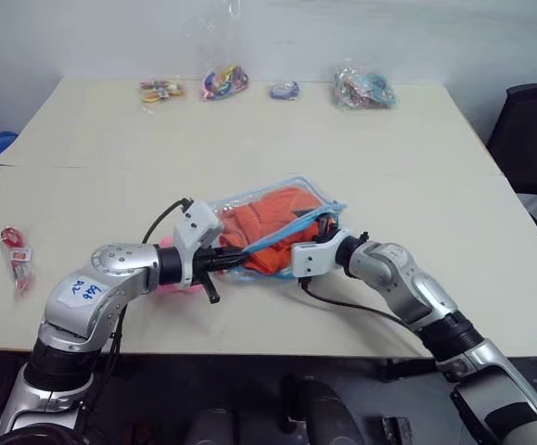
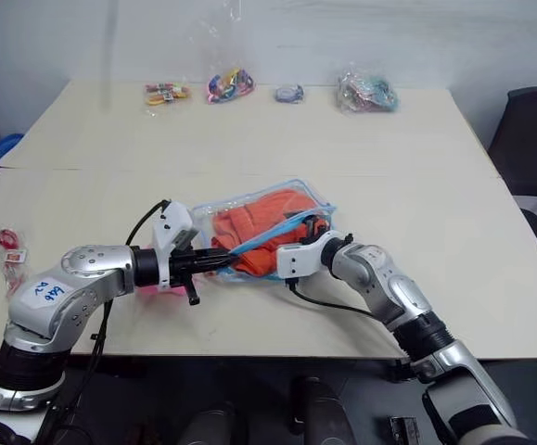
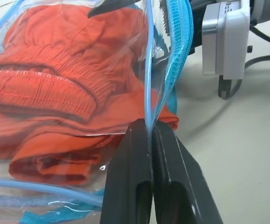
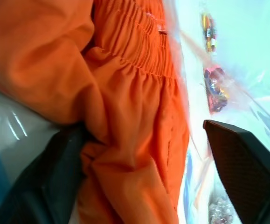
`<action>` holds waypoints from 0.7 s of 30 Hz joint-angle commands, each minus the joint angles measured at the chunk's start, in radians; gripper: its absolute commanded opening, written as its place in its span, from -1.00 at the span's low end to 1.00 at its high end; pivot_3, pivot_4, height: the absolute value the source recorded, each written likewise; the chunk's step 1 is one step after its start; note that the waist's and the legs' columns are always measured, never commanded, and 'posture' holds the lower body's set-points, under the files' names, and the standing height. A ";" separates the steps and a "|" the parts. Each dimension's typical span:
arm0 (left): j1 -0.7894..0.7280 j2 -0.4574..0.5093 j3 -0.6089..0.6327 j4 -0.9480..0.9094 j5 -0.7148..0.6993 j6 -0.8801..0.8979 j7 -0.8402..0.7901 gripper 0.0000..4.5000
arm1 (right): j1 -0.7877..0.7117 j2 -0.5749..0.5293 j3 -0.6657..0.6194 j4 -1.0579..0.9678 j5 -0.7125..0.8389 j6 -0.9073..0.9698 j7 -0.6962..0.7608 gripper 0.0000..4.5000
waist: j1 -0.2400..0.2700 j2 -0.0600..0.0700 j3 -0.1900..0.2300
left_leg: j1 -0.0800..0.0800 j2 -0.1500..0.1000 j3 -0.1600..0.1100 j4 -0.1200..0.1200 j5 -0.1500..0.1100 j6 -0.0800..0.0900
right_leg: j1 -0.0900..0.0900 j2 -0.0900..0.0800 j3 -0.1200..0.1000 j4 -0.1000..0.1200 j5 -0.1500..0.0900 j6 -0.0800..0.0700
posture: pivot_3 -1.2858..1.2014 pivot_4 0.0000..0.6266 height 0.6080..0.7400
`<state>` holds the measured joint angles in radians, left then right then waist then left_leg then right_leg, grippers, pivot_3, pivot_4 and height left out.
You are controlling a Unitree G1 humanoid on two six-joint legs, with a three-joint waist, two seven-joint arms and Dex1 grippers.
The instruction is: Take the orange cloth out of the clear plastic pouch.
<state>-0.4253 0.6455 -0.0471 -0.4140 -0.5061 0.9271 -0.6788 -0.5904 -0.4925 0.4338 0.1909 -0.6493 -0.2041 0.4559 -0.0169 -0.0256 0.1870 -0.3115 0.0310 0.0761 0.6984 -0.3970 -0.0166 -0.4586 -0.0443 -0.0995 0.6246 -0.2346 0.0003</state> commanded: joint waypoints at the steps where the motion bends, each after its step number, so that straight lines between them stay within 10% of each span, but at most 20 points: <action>1: -0.007 -0.006 0.015 -0.010 -0.010 -0.012 0.000 -1.00 | 0.024 0.012 0.041 0.083 -0.010 0.001 0.025 0.27 | -0.003 0.000 0.000 | 0.001 0.000 0.000 0.000 0.000 0.000 | 0.000 0.000 0.000 0.000 0.000 0.000 | 0.03 -0.52 1.00; 9: -0.004 -0.007 0.011 -0.003 -0.004 -0.019 -0.001 -1.00 | 0.040 -0.008 0.029 0.056 0.003 -0.011 0.049 -0.99 | -0.008 0.000 0.000 | 0.010 0.000 0.000 -0.002 0.000 0.000 | 0.005 0.000 0.000 0.000 -0.001 -0.001 | 0.03 -0.52 1.00; 21: -0.083 -0.072 -0.105 0.215 0.217 -0.161 0.118 -1.00 | 0.206 -0.157 -0.083 -0.424 0.405 0.063 0.439 -0.99 | 0.018 0.001 0.000 | 0.010 0.000 -0.003 -0.008 -0.001 0.000 | 0.006 0.000 -0.003 -0.007 -0.001 0.000 | 0.03 -0.52 1.00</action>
<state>-0.4808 0.5795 -0.1486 -0.2153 -0.3305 0.8030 -0.5869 -0.3922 -0.6349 0.3775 -0.1451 -0.3303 -0.1467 0.8311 0.0013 -0.0250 0.1874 -0.3010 0.0309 0.0728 0.6903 -0.3978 -0.0160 -0.4520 -0.0444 -0.1023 0.6177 -0.2360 0.0008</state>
